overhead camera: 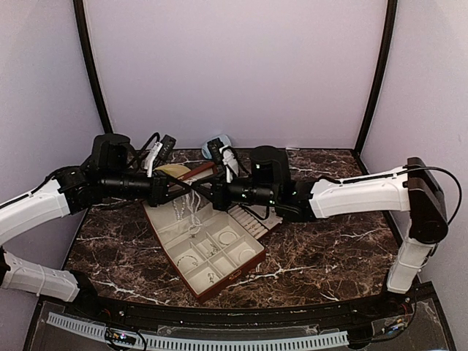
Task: Organize the mixed jewelry
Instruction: Pass from the left arm to the right, then hang the necklace on the necklace hanger.
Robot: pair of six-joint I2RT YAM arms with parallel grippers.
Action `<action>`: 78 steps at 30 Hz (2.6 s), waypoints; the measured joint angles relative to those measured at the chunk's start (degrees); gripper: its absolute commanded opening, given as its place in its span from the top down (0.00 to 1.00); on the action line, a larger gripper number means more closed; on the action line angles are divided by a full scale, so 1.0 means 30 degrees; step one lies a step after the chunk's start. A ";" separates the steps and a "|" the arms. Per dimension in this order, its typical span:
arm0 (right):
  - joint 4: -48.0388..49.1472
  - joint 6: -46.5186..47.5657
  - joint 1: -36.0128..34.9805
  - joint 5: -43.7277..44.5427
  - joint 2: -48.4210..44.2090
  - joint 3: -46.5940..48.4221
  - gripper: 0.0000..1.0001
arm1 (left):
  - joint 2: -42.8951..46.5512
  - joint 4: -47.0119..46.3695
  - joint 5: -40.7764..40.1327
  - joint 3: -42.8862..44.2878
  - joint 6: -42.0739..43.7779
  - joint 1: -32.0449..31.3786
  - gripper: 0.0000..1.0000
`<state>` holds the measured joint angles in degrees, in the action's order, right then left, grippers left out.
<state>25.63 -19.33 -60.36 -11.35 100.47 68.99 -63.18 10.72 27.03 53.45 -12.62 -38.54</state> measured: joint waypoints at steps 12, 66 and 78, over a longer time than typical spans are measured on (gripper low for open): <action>-0.3432 0.0066 -0.0007 0.1931 0.2448 0.3184 1.00 | -0.0350 0.1260 -0.3956 0.0000 -0.0036 0.0007 0.94; -0.8502 0.2208 -0.2193 -0.0976 0.5224 0.9136 1.00 | 0.5421 0.3308 -0.3308 -0.2353 0.2783 0.2980 0.12; -0.9843 0.1982 -0.2186 -0.0962 0.6805 1.0287 1.00 | 0.7599 0.2601 -0.4393 -0.3512 0.2594 0.2980 0.10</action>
<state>-3.90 -13.39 -66.92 -14.24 120.88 99.85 -40.38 18.52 13.85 42.92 -4.84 -29.61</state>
